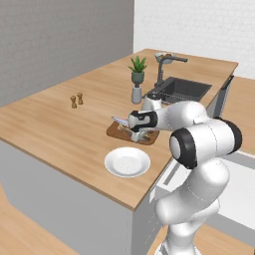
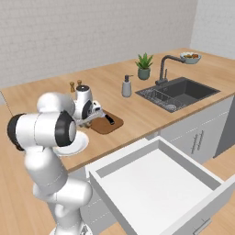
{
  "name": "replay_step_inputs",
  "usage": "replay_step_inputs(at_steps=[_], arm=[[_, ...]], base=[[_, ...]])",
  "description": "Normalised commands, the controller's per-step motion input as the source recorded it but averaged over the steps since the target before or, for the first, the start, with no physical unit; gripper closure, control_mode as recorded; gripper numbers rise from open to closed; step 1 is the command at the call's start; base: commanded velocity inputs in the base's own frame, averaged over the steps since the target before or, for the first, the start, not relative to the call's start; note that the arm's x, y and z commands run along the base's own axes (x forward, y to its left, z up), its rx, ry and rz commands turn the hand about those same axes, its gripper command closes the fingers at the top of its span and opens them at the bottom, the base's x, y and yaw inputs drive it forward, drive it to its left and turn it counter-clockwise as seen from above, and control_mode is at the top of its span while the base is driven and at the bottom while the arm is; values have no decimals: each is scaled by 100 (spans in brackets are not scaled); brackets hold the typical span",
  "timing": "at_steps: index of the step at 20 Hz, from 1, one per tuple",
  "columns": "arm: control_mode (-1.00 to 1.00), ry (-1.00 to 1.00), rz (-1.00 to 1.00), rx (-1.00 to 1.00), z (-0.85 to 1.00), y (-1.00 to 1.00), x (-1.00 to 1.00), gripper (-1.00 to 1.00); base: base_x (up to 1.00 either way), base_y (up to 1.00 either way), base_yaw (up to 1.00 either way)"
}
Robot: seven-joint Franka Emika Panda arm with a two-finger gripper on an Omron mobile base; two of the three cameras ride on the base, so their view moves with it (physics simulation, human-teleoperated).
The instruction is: Pick up the knife from the drawer and place it on the cutting board. Then place the meat from the plate to the cutting board.
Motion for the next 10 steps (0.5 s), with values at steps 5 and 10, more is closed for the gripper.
replay_step_inputs(at_steps=[5, 10], arm=[[-100, 0, -2, 0, 0, -33, 69, 100], [-100, -3, 0, -1, -39, -6, 36, 100]], base=[[0, 0, 0], [0, 0, 0]])
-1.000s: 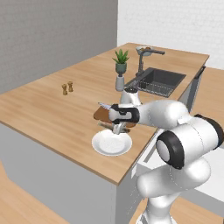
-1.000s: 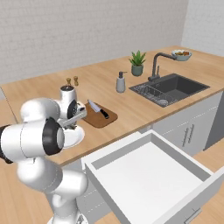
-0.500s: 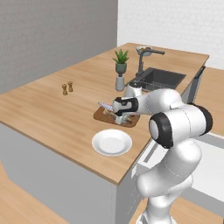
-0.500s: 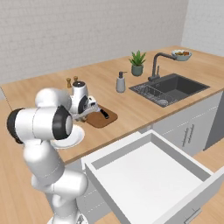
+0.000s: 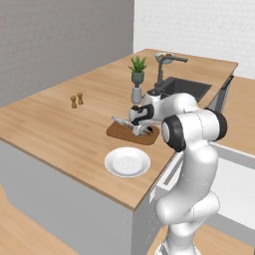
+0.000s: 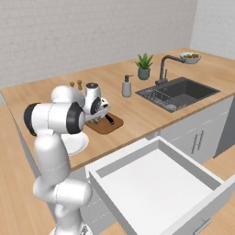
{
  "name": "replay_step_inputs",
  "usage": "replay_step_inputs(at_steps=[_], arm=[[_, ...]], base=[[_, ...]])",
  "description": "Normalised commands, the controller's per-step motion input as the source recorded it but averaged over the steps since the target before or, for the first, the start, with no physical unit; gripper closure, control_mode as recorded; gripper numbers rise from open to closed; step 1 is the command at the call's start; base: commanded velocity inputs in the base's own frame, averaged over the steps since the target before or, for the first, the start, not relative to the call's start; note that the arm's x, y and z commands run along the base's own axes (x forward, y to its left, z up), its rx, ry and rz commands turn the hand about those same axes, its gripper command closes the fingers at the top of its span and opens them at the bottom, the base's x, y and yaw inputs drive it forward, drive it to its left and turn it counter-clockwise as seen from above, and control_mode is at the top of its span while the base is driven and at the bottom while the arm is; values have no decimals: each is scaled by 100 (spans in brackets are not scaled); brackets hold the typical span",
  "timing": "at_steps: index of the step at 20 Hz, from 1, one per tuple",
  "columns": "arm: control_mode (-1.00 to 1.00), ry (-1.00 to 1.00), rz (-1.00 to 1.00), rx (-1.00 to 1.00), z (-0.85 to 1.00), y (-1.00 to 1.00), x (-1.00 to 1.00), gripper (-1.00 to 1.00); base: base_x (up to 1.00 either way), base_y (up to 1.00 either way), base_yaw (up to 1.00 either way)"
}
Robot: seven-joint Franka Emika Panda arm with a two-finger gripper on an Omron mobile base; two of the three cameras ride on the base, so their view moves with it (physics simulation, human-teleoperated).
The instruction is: Pick up the knife from the drawer and place it on the cutting board. Then place the meat from the plate to the cutting board.
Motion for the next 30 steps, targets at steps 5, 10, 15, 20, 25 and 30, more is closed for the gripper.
replay_step_inputs(at_steps=[5, 10, 15, 20, 25, 30], arm=[[-100, -4, 0, -1, -44, -6, 49, 100], [-100, -4, 0, 0, -4, -14, 28, -100], [-100, -6, 0, 0, 0, -1, 11, -100], [-100, -16, 0, 0, 11, -2, -17, -100], [-100, -22, 0, 0, 15, -33, -99, -100], [-100, -21, 0, 0, 10, -2, -98, -100]], base=[[0, 0, 0], [0, 0, 0], [0, 0, 0], [0, 0, 0], [0, 0, 0], [0, 0, 0]])
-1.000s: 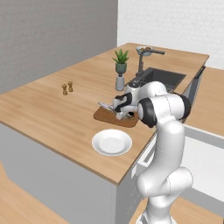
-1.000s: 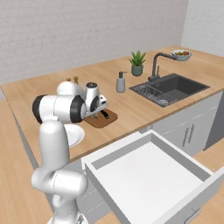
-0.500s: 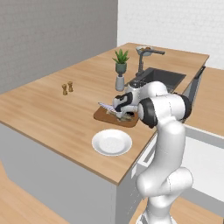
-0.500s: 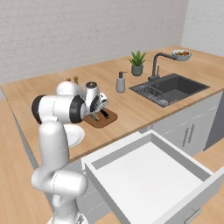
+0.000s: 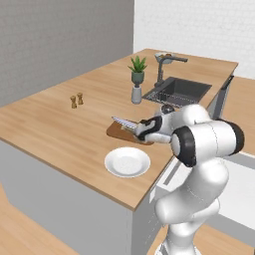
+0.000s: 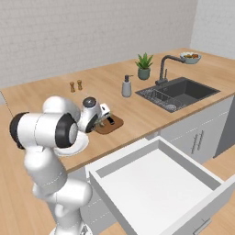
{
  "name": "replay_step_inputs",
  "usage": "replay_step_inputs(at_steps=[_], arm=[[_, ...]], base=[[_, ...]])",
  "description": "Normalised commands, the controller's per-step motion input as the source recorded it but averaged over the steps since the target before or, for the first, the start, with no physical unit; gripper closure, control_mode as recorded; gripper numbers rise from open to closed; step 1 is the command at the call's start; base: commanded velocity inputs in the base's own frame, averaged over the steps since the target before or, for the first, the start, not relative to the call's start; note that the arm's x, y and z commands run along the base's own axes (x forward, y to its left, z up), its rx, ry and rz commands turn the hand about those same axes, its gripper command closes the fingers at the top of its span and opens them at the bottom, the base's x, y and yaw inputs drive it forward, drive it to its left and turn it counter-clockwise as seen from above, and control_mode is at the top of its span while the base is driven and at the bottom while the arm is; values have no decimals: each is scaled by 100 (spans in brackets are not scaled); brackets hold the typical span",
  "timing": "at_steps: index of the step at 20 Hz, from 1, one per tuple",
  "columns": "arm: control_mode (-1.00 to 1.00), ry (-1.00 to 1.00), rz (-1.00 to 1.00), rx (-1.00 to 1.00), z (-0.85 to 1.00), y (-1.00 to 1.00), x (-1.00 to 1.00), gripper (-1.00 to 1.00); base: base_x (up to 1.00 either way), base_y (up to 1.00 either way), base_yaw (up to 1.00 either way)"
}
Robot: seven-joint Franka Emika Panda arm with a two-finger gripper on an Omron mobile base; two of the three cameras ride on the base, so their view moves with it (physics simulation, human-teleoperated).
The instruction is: Pick up the knife from the drawer and place it on the cutting board. Then place the meat from the plate to the cutting board.
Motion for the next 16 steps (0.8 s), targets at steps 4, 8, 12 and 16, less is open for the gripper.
replay_step_inputs(at_steps=[4, 8, 12, 16], arm=[[-100, -13, 0, 0, 37, 1, -52, -100], [-100, -10, 0, 0, 56, 0, -34, -100], [-100, -2, 0, 0, 43, 0, -20, -100], [-100, 0, -2, 0, 30, 0, -4, -100]], base=[[0, 0, 0], [0, 0, 0], [0, 0, 0], [0, 0, 0]])
